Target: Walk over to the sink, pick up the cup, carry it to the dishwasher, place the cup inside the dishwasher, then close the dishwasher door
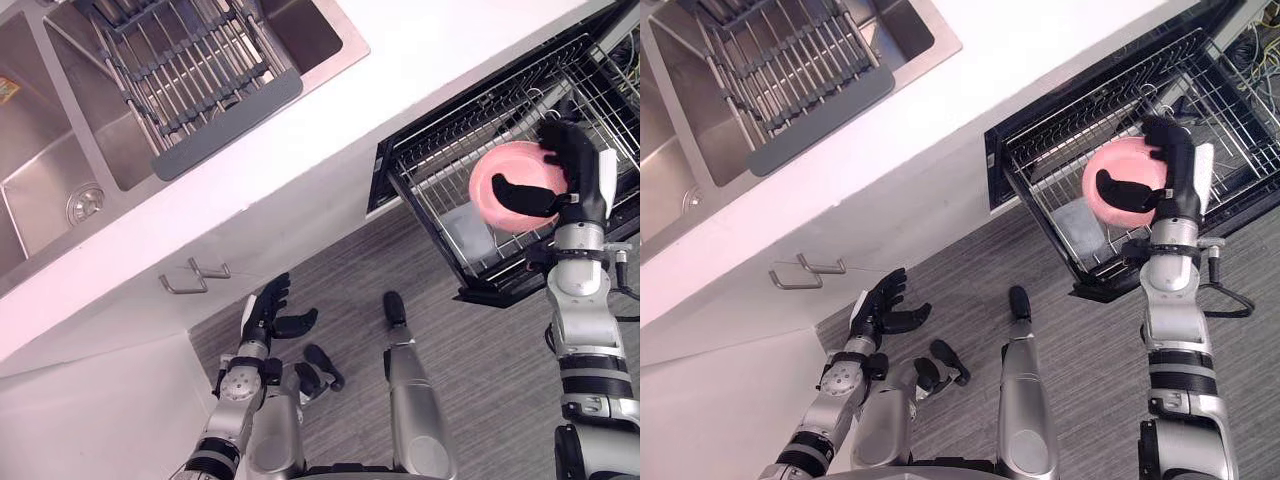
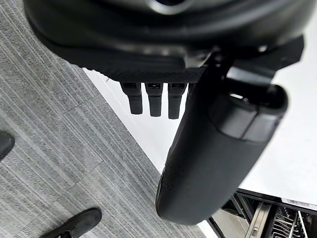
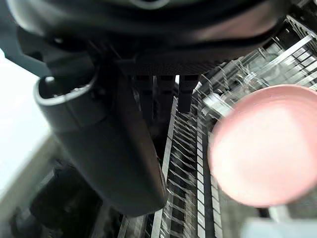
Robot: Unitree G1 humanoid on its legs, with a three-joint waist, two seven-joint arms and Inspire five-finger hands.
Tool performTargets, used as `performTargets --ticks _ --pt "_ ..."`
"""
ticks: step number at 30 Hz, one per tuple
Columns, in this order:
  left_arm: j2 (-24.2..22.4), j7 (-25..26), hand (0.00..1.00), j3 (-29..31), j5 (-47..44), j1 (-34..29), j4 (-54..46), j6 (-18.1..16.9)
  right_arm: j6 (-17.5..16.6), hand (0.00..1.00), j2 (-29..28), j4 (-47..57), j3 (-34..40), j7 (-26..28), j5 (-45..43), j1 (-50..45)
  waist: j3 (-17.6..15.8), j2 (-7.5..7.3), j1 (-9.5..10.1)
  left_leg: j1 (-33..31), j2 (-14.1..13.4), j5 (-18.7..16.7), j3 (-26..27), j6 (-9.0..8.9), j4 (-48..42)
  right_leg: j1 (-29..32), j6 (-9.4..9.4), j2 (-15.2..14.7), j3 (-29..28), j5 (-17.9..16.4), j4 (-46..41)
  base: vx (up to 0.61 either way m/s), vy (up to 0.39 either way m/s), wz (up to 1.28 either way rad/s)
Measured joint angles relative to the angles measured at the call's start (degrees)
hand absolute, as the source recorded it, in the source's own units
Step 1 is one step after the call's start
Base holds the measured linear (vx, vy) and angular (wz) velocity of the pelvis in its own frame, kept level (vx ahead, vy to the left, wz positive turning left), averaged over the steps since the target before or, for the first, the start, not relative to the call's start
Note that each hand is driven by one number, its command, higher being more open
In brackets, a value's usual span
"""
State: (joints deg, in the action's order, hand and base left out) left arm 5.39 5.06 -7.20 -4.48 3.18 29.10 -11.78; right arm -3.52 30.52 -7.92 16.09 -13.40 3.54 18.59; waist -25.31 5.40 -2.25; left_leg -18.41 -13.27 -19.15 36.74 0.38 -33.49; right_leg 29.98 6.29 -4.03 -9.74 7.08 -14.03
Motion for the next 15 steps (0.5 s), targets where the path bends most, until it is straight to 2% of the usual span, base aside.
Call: performTargets --ticks 5,9,10,13,15 --pt "-0.29 -0.03 0.9 0.18 0.02 0.24 -0.12 0.25 -0.03 0.9 -3.12 12.19 6.44 -2.34 0.08 -6.14 -0.65 -1.08 -0.04 0.89 -0.6 -0.09 0.11 -0.17 -0.6 -0.84 -0.18 0.36 0.25 -0.21 -0.65 -0.02 -0.071 0.01" --pt "-1.08 0.03 0.9 1.17 0.16 -0.19 -0.15 0.48 -0.74 0.9 -10.53 22.87 13.38 -5.49 0.18 -14.77 -0.6 -1.84 -0.05 3.05 -1.43 -0.35 0.16 -0.62 -0.63 -3.0 -0.54 0.98 0.72 -0.92 -0.64 0.01 -0.065 -0.01" --pt "-1.1 0.03 0.9 1.21 0.22 -0.63 -0.2 0.49 -1.13 0.9 -13.24 24.89 15.91 -6.64 0.17 -18.59 -0.21 -2.56 -0.26 3.56 -1.7 -0.48 0.19 -0.85 -0.58 -3.42 -0.91 1.16 0.88 -1.38 -0.69 0.04 -0.079 -0.03" --pt "-1.46 0.0 0.9 1.84 1.24 -1.23 -0.17 1.04 -1.43 0.9 -18.26 24.76 20.03 -7.58 -0.17 -24.34 0.58 -4.02 -0.85 3.82 -2.02 -0.44 0.3 -0.8 -0.59 -3.57 -0.8 1.45 0.92 -1.3 -0.7 0.04 -0.054 -0.04" --pt "-2.03 -0.01 0.9 2.42 1.24 -1.8 -0.16 1.47 -1.67 0.9 -20.91 23.32 20.89 -7.51 -2.83 -27.76 0.83 -4.47 -1.61 4.39 -2.16 -0.51 0.37 -0.93 -0.65 -4.06 -0.8 1.55 0.96 -1.38 -0.8 0.05 -0.032 -0.03"
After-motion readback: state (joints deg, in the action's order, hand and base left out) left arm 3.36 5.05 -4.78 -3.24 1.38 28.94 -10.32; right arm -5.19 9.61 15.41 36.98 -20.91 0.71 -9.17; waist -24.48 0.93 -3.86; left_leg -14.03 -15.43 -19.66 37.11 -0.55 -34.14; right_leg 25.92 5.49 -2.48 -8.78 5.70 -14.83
